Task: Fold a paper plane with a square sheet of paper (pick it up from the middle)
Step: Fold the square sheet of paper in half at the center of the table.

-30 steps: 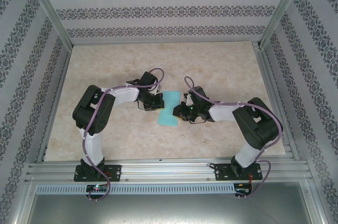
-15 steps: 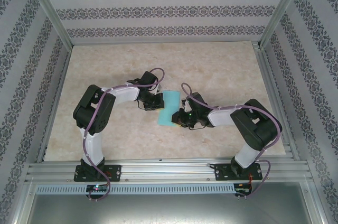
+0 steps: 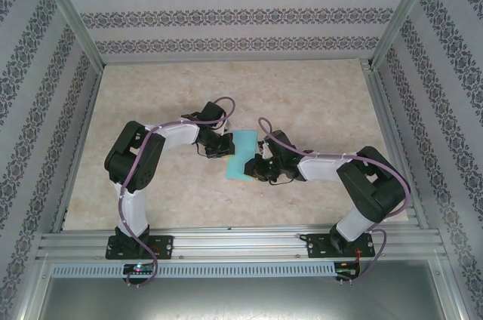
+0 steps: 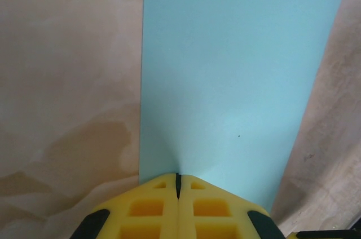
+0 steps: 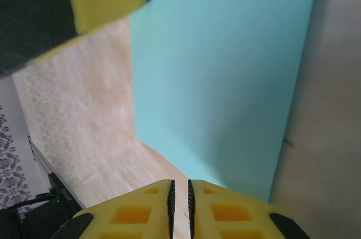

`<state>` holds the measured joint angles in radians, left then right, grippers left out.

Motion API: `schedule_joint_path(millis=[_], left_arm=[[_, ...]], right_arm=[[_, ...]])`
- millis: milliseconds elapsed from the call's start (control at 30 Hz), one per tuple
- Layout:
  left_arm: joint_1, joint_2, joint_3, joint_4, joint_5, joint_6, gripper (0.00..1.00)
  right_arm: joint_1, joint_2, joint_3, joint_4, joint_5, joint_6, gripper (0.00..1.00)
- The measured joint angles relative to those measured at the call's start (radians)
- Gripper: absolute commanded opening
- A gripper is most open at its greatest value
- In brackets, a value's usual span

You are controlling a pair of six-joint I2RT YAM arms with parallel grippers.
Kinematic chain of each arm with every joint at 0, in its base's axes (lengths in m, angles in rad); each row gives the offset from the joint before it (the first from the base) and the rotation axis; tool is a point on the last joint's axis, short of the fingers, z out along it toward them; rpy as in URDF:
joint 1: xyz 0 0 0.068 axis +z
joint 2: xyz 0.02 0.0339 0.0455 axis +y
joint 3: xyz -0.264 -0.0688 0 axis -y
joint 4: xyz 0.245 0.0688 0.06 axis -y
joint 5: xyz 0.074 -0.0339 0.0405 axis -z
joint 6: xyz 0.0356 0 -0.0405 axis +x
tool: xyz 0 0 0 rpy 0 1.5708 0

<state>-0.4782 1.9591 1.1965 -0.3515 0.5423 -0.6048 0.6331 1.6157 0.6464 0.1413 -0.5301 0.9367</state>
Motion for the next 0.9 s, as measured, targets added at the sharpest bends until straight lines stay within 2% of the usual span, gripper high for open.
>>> schedule_joint_path(millis=[233,367,567,700,900], left_arm=[[0.000,0.000,0.000,-0.001,0.000,0.000,0.00],[0.000,0.000,0.000,-0.001,0.000,0.000,0.00],[0.000,0.000,0.000,-0.001,0.000,0.000,0.00],[0.000,0.000,0.000,-0.001,0.000,0.000,0.00],[0.000,0.000,0.000,-0.001,0.000,0.000,0.00]], right_arm=[[0.006,0.032,-0.006,-0.026,0.012,-0.001,0.17],[-0.005,-0.011,-0.003,-0.073,0.029,-0.019,0.19],[-0.115,-0.117,0.060,-0.080,0.051,-0.037,0.22],[-0.187,-0.035,0.127,-0.011,0.025,-0.034,0.21],[-0.192,0.142,0.190,0.033,-0.021,-0.026,0.21]])
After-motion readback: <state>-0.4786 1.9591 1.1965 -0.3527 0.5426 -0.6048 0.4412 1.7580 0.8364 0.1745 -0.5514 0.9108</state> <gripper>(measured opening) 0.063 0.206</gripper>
